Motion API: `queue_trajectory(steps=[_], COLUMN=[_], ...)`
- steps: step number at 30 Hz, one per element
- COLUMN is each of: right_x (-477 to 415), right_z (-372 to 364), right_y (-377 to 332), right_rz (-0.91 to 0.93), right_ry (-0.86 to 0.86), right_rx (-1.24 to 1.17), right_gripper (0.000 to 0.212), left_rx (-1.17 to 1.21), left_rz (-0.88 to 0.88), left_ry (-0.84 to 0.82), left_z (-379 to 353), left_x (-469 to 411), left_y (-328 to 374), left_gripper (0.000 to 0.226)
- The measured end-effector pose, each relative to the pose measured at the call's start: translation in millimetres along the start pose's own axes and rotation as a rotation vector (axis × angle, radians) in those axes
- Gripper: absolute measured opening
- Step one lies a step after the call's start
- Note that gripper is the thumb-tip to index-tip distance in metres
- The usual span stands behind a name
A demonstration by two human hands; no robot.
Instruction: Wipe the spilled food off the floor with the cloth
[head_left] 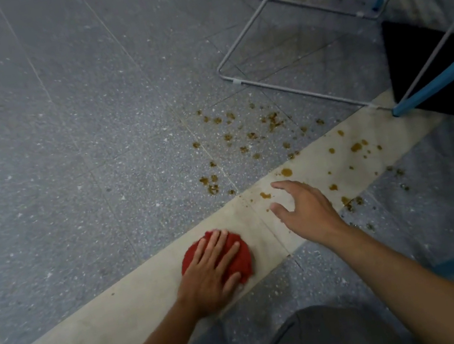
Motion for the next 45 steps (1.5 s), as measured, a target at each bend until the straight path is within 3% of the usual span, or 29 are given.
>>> queue_trajectory(steps=[2,6,8,10,13,16,18,21,23,26,30,33,35,38,40,42,45], right_x=[0,7,6,5,0,-6,-12,-17,-18,-17,-9,-2,2,8,13,20,31], right_z=[3,-3,-10,-17,-20,-20,-18,-16,-18,-20,-15,-10,-9,-8,-9,-9,-5], right_y=[7,25,31,34,32,33,37,44,47,52,63,78,89,100,105,110,116], right_rz=[-0.025,-0.069,-0.053,-0.039,-0.030,-0.029,-0.024,-0.048,-0.052,-0.048,-0.082,-0.116,-0.132,-0.164,-0.177,-0.192,-0.215], right_ry=[0.030,0.035,0.017,0.016,0.038,0.030,0.031,0.033,0.042,0.041,0.060,0.060,0.056,0.065,0.073,0.075,0.069], right_rx=[-0.026,-0.072,-0.060,-0.060,-0.089,-0.118,-0.132,-0.141,-0.152,-0.160,-0.190,-0.199,-0.188,-0.202,-0.209,-0.206,-0.193], right_gripper=[0.051,0.050,0.049,0.047,0.045,0.046,0.046,0.047,0.047,0.048,0.048,0.047,0.047,0.047,0.047,0.048,0.049], left_rx=[-0.020,0.066,0.113,0.104,0.055,0.007,-0.014,0.019,0.069,0.055,-0.006,-0.033,-0.063,-0.012,0.036,0.030,0.001], left_rz=[-0.020,0.564,0.724,0.672,0.343,0.059,0.148,0.622,0.787,0.674,0.206,0.003,0.095,0.547,0.702,0.579,0.241], left_ry=[0.026,0.140,0.142,0.125,0.063,0.027,0.067,0.129,0.134,0.121,0.086,-0.005,0.013,0.105,0.117,0.106,0.027], left_z=[11,47,51,39,11,4,19,43,50,42,11,6,17,33,31,19,-4], left_x=[9,-51,-86,-98,-64,-25,-31,-87,-129,-154,-95,-52,-63,-119,-149,-157,-118], left_y=[-31,-61,-44,-19,9,-17,-51,-73,-65,-40,6,-18,-40,-34,-7,25,63], left_gripper=[0.072,0.079,0.083,0.080,0.079,0.077,0.077,0.080,0.080,0.079,0.075,0.072,0.071,0.074,0.075,0.076,0.074])
Point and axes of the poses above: each hand's wrist, its own x-axis away from the middle knuckle, its own z-axis out of the back of the hand, y = z × x, the point moved 3 cm from there along -x, towards the middle knuckle
